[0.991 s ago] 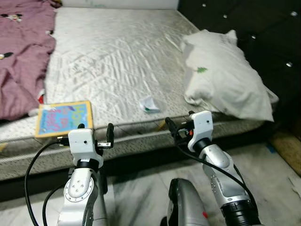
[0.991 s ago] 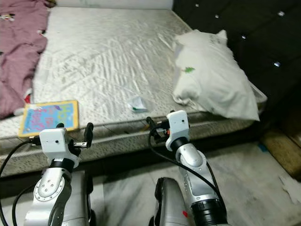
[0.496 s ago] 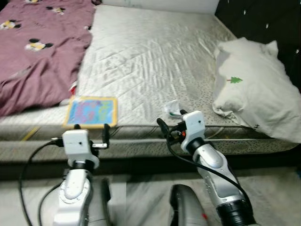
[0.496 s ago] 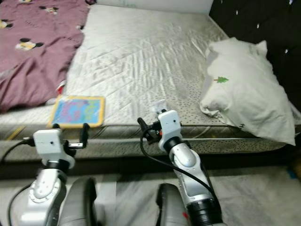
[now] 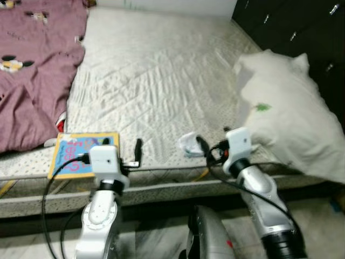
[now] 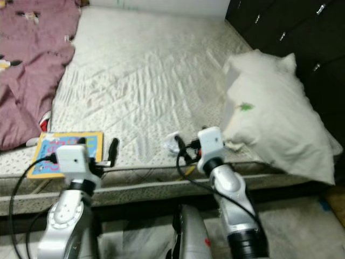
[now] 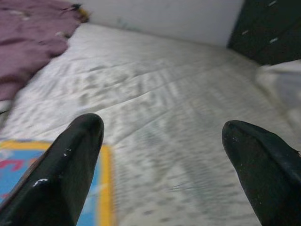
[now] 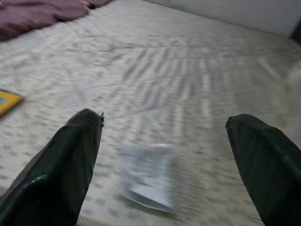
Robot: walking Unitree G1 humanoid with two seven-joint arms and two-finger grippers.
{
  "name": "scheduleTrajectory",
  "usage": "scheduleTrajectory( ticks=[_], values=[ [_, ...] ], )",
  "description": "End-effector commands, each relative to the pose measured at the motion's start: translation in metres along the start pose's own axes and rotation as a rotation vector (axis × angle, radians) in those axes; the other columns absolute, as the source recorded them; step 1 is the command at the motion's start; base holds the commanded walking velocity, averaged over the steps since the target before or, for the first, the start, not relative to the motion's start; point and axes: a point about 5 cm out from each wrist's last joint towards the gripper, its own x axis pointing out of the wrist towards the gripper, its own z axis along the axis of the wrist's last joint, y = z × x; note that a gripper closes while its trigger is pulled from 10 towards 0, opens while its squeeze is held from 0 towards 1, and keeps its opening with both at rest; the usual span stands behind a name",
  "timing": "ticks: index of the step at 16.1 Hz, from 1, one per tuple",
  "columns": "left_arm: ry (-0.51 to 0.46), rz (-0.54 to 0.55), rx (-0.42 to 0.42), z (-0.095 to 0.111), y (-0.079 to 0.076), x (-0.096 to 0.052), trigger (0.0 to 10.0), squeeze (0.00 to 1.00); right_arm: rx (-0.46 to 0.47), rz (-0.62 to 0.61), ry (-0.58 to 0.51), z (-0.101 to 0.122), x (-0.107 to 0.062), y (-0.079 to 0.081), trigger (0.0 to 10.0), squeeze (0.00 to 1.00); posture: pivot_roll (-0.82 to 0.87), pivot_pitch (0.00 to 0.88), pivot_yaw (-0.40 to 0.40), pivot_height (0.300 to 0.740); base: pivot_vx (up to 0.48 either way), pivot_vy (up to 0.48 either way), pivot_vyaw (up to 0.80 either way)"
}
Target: Clean up the room
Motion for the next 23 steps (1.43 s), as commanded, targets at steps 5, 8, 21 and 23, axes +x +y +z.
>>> scheduleTrajectory(
  ticks=[5, 8, 21, 23],
  values=[
    [0.029, 0.022, -0.005, -0.004, 0.002, -0.002, 10.0, 0.00, -0.011, 0.035, 0.015, -0.001, 0.001, 0.006, 10.0, 0.00, -0.01, 0.106, -0.111, 0.511, 0.000, 0.000, 0.16],
    [0.029, 0.047, 0.007, -0.003, 0.006, -0.004, 10.0, 0.00, 0.013, 0.087, 0.071, -0.004, 0.008, 0.009, 10.0, 0.00, 0.01, 0.115, -0.112, 0.511, 0.000, 0.000, 0.67],
    [0.082, 0.081, 0.092, 0.010, 0.024, -0.041, 10.0, 0.00, -0.178, -0.136, 0.267, -0.013, 0.053, -0.036, 10.0, 0.00, 0.18, 0.227, -0.095, 0.511, 0.000, 0.000, 0.03],
    [0.090, 0.066, 0.089, 0.013, 0.022, -0.042, 10.0, 0.00, -0.178, -0.166, 0.322, -0.020, 0.051, -0.040, 10.0, 0.00, 0.19, 0.234, -0.094, 0.511, 0.000, 0.000, 0.00]
  ],
)
